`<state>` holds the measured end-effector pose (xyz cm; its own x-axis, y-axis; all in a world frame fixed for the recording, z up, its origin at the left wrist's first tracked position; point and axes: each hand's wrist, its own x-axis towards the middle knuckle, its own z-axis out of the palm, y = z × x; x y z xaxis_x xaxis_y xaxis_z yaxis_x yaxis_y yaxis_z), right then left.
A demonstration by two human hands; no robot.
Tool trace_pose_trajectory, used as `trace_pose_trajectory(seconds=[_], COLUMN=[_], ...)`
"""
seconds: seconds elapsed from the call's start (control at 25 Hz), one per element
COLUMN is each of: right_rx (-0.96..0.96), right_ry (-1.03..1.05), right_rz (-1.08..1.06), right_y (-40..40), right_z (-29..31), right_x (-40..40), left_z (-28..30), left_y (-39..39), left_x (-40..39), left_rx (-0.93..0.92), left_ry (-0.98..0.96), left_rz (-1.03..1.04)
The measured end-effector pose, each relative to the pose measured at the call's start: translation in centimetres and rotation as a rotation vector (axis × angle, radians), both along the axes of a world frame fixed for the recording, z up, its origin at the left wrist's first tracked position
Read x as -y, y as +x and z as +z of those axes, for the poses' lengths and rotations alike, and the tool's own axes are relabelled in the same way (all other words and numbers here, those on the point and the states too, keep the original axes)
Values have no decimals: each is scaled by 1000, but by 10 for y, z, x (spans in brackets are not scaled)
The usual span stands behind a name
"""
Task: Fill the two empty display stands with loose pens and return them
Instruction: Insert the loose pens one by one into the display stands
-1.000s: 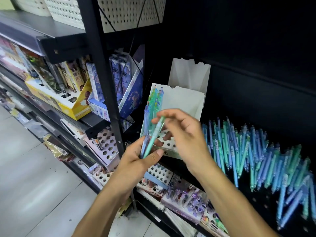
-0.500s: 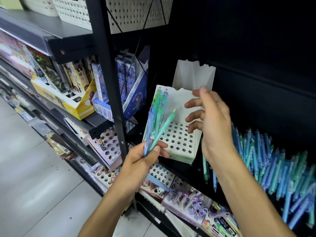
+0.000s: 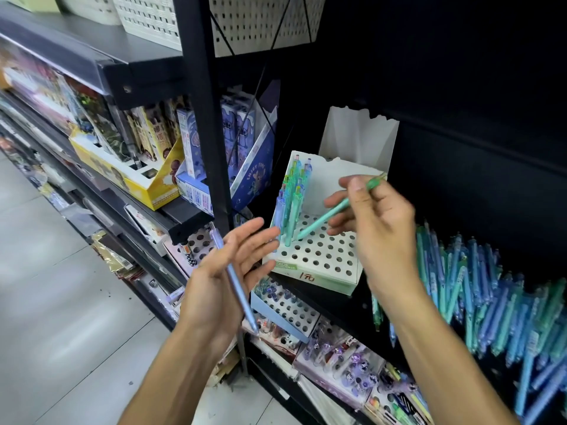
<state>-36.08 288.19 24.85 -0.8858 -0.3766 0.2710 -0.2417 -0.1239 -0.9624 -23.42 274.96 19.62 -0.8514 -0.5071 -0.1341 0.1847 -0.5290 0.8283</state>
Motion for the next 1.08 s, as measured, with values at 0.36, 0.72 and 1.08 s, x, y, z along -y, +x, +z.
trace_pose_trajectory(seconds=[0.36,0.72,1.08], right_rx=[-312,-617,-539], right_ry=[468,744,709], right_rz=[183,155,-136], right_y=[0,1,16], right_z=[-21,-24,-10], right_x=[11,27,9], left_z=[-1,-2,-7], left_y=[-1,0,-2], left_x=[8,6,7], left_rx=[-226,-272,-177], left_ry=[350,309,14], left_rz=[-1,-27,-42])
